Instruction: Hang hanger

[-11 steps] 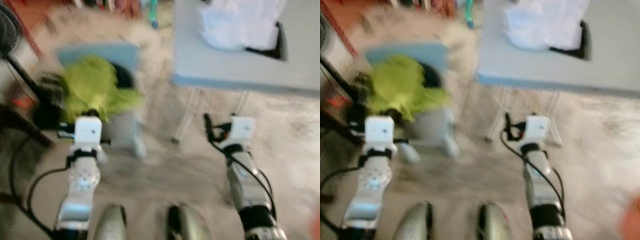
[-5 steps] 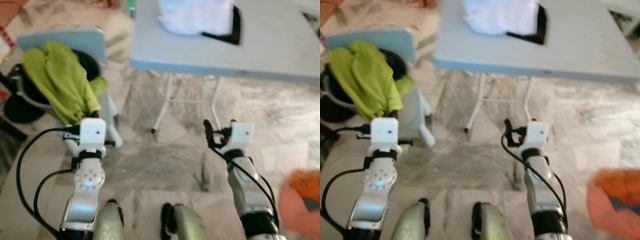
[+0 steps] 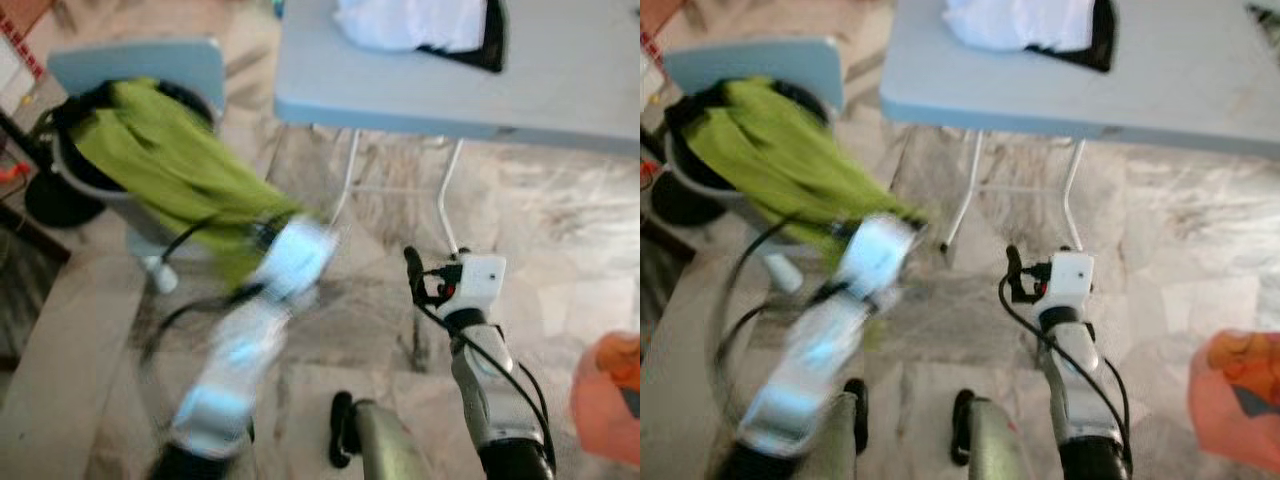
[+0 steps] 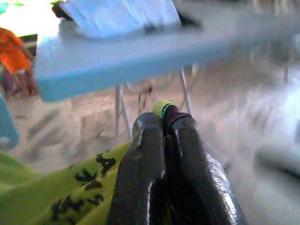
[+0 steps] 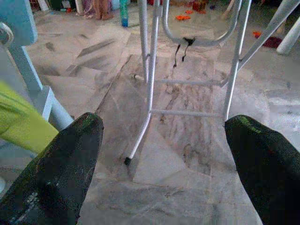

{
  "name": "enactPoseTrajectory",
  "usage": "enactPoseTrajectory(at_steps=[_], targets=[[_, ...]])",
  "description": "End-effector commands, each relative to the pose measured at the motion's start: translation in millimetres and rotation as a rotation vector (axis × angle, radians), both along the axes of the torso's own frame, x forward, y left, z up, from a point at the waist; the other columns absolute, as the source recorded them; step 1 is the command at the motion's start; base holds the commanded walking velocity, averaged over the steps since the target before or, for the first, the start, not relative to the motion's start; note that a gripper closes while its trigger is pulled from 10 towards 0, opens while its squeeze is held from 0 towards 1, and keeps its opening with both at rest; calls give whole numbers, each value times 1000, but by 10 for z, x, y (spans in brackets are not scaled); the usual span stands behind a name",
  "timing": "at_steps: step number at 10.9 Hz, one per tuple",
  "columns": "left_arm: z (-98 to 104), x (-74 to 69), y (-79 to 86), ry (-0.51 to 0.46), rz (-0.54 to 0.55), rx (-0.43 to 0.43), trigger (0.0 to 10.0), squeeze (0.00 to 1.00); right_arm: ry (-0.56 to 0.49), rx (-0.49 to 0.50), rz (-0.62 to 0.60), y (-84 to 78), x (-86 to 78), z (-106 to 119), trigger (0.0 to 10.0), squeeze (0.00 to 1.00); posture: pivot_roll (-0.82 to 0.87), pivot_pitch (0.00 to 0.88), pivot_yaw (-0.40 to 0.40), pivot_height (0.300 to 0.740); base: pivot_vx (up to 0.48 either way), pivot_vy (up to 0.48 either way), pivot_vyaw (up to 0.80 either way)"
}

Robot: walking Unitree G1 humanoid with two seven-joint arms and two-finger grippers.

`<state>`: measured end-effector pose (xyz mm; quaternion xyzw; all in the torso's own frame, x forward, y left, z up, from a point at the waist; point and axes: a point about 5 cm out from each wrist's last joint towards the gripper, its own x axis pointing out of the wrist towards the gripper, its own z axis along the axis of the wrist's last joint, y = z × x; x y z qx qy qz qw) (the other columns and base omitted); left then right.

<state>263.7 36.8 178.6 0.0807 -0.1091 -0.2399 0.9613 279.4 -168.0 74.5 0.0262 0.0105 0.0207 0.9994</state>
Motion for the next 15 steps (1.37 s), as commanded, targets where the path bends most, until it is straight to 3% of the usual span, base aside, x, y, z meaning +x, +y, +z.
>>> enactPoseTrajectory(at_steps=[1,2,4,5,7,9,10,11,12,15], targets=[[82,-15,-47,27,-3,-88,10000,0,15,-8,-6,-5,-30,-18,10000,0,75,358,-60,740,0,0,0],[7,41,79,35,81,-83,10000,0,12,-6,-8,7,-9,-4,10000,0,77,369,-60,740,0,0,0],[-33,128,304,152,243,-246,10000,0,12,-21,-31,-39,1,1,10000,0,86,376,-60,740,0,0,0],[-360,61,660,175,321,-66,10000,0,1,-25,-67,-109,36,45,10000,0,83,374,-58,740,0,0,-800],[-577,-39,858,236,388,-7,10000,0,2,-31,-68,-121,49,42,10000,0,86,365,-52,740,0,0,-800],[-905,-154,1082,297,503,67,10000,0,25,-18,-75,-80,84,-49,10000,0,87,293,-47,740,0,0,-209],[-966,-153,1122,309,533,68,10000,0,24,-17,-71,-60,111,-54,10000,0,89,247,-42,740,0,0,0],[-1099,-104,1255,315,618,101,10000,0,24,-23,-63,-23,214,-63,10000,0,90,170,-29,740,0,0,0],[-1098,-63,1374,301,654,84,10000,0,8,-27,-81,-68,250,-37,10000,0,85,125,-17,740,0,0,0],[-1210,-103,1560,283,718,88,10000,0,36,-54,-141,-289,39,-225,10000,0,51,44,-7,740,0,0,0]])
